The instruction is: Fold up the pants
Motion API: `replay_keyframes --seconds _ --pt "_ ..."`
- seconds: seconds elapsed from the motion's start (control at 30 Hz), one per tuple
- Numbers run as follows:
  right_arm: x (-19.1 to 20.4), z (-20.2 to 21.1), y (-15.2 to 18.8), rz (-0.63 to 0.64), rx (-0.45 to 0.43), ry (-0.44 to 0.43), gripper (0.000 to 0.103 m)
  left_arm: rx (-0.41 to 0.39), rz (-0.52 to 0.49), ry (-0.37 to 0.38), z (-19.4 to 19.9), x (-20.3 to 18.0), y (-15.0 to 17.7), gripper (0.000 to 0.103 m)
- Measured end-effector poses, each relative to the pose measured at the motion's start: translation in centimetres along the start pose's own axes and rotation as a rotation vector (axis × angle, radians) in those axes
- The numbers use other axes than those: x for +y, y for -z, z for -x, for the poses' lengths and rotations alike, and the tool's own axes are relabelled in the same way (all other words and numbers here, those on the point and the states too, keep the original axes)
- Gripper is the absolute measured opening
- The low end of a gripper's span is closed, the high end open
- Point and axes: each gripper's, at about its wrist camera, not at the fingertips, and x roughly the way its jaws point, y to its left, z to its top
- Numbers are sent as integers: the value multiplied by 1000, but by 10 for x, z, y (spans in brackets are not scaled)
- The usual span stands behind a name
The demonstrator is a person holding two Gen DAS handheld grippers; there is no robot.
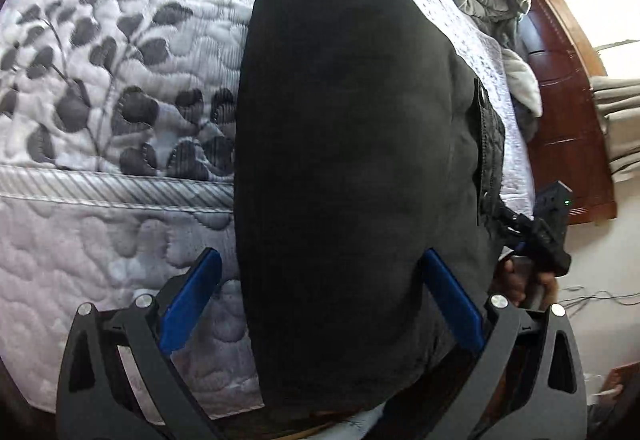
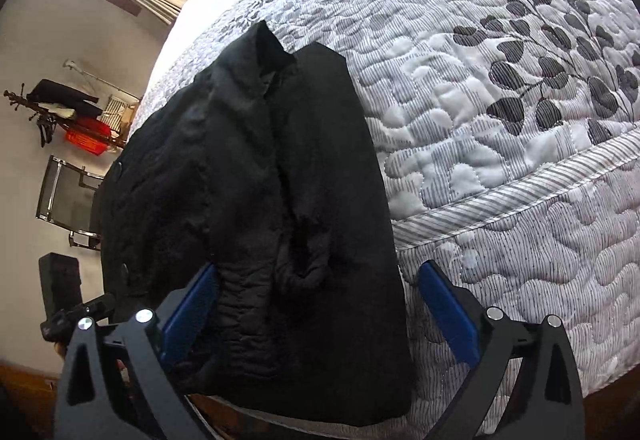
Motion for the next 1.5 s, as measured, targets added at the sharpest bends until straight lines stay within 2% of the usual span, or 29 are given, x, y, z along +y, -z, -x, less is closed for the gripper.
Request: replay_keyframes --seconds 0.17,0.3,0.4,0.6,0.63,0.7,0.73,0.77,0.87,0.93,1.0,1.1,1.3,1.5 --pt "6 -6 0 21 9 -10 99 49 72 104 -15 11 -3 100" --pt "15 -11 1 45 24 -22 99 104 75 163 -28 4 -3 100" --pt "17 -13 1 43 30 -38 99 123 83 142 -35 -2 -5 100" --pt "17 -15 3 50 34 -62 99 159 192 155 -40 1 -12 100" --pt "18 -15 3 54 30 -62 95 157 192 153 -39 -3 -14 100" --pt "21 -12 3 64 16 -59 87 136 195 157 -36 -6 -13 98" --pt "20 -8 8 71 4 -59 77 117 186 155 -32 -9 -11 96" --pt "22 -5 9 78 -10 -62 66 104 173 136 -30 -11 -10 90" --pt "32 8 10 118 -50 -58 46 73 132 92 -23 -20 -9 77" --pt "44 15 9 149 -75 -45 41 47 125 80 -18 -24 -9 71" --pt "56 21 5 173 -96 -39 38 17 123 75 -12 -24 -10 62" --pt "74 26 -6 204 -132 -56 36 -44 104 69 -1 -27 -17 56" --pt "110 20 -39 259 -179 -77 35 -131 105 46 13 -22 -52 52" --pt "148 3 -87 297 -220 -89 34 -208 98 14 27 -18 -109 52"
